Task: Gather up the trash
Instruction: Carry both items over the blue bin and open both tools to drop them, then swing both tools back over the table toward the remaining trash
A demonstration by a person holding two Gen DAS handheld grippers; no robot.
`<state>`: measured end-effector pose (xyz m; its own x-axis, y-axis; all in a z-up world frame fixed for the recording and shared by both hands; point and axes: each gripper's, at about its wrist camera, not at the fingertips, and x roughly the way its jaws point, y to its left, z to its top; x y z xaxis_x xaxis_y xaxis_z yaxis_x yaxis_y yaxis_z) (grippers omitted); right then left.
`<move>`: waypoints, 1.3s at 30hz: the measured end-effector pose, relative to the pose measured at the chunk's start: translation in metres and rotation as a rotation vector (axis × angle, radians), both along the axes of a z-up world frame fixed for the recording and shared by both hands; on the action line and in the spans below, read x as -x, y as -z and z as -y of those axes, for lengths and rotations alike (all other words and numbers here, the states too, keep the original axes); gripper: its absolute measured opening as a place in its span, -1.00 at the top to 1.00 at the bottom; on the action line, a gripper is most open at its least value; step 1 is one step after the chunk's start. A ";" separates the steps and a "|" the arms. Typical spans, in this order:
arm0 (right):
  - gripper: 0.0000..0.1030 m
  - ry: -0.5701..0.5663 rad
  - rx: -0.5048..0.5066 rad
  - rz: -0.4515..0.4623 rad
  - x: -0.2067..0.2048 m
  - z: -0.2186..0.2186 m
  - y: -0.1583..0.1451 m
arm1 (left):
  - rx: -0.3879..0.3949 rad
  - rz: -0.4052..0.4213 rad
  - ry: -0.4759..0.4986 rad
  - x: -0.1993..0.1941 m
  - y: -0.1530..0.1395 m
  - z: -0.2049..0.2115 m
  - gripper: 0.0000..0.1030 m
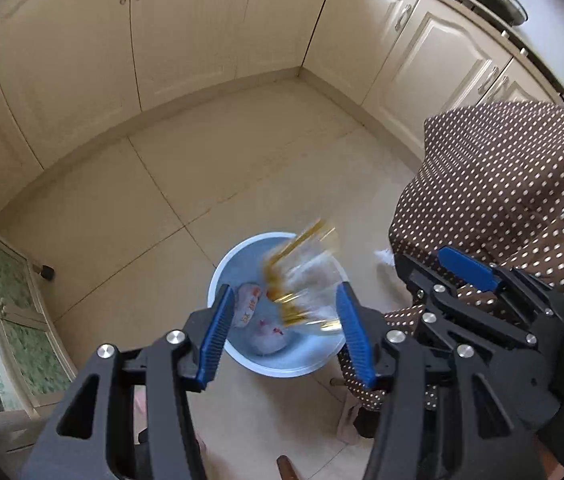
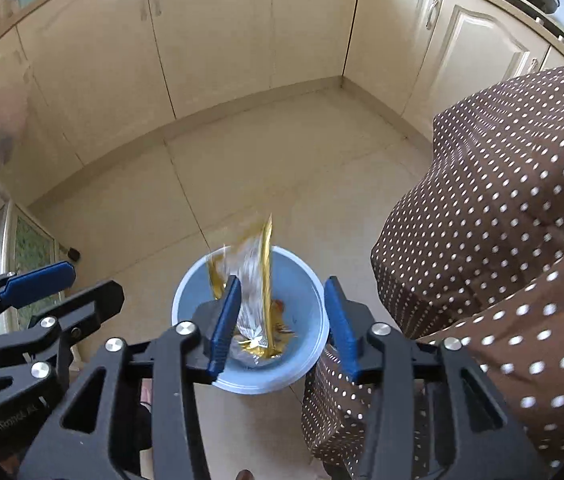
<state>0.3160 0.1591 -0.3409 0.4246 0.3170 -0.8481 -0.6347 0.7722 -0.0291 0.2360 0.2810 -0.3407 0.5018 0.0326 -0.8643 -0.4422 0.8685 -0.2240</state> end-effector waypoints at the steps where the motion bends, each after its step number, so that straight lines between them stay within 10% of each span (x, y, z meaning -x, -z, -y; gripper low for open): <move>1: 0.17 0.001 -0.001 0.009 0.001 0.002 -0.004 | -0.005 0.003 -0.001 0.002 -0.003 -0.001 -0.01; 16: 0.03 -0.007 -0.099 0.267 0.068 0.038 -0.125 | -0.087 0.169 0.011 0.057 -0.102 0.022 -0.01; 27: -0.10 0.095 -0.263 0.430 0.118 0.144 -0.229 | -0.174 0.412 0.127 0.096 -0.213 0.098 -0.13; 39: -0.19 0.380 -0.259 0.474 0.123 0.305 -0.239 | -0.152 0.482 0.371 0.078 -0.248 0.226 -0.21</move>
<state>0.1934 -0.1457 -0.1020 0.8557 0.2403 -0.4584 -0.2811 0.9594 -0.0218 0.1580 0.0549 -0.0932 0.8358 -0.1134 -0.5372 0.0146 0.9827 -0.1847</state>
